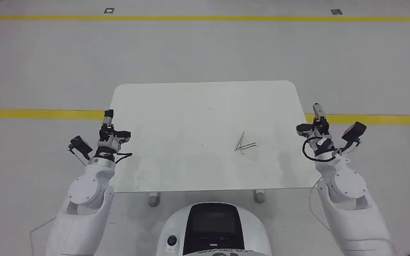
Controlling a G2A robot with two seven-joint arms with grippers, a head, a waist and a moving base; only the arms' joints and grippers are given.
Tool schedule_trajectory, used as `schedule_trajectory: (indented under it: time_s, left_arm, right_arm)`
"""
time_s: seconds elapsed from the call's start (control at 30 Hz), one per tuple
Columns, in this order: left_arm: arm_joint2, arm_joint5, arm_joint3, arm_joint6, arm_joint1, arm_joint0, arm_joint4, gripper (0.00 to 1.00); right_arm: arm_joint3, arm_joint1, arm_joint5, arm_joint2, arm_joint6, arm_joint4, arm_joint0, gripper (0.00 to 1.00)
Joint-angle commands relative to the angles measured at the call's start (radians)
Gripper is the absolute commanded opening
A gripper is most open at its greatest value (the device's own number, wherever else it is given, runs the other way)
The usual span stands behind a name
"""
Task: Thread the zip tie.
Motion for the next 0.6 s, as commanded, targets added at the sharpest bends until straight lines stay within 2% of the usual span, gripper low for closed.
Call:
schedule_trajectory:
  time_s: [0.0,0.13,0.23,0.57]
  left_arm:
    - [0.000,0.000,0.000,0.000,0.000,0.000,0.000,1.00]
    - [0.000,0.000,0.000,0.000,0.000,0.000,0.000,1.00]
    - [0.000,0.000,0.000,0.000,0.000,0.000,0.000,1.00]
    - [0.000,0.000,0.000,0.000,0.000,0.000,0.000,1.00]
  right_arm:
    - [-0.015,0.001,0.045,-0.021,0.017,-0.081,0.021,1.00]
    - [-0.026,0.001,0.129,-0.083,0.065,-0.189,0.074,1.00]
    - [-0.018,-0.001,0.166,-0.126,0.105,-0.218,0.106,1.00]
    - [-0.012,-0.002,0.162,-0.135,0.112,-0.226,0.110,1.00]
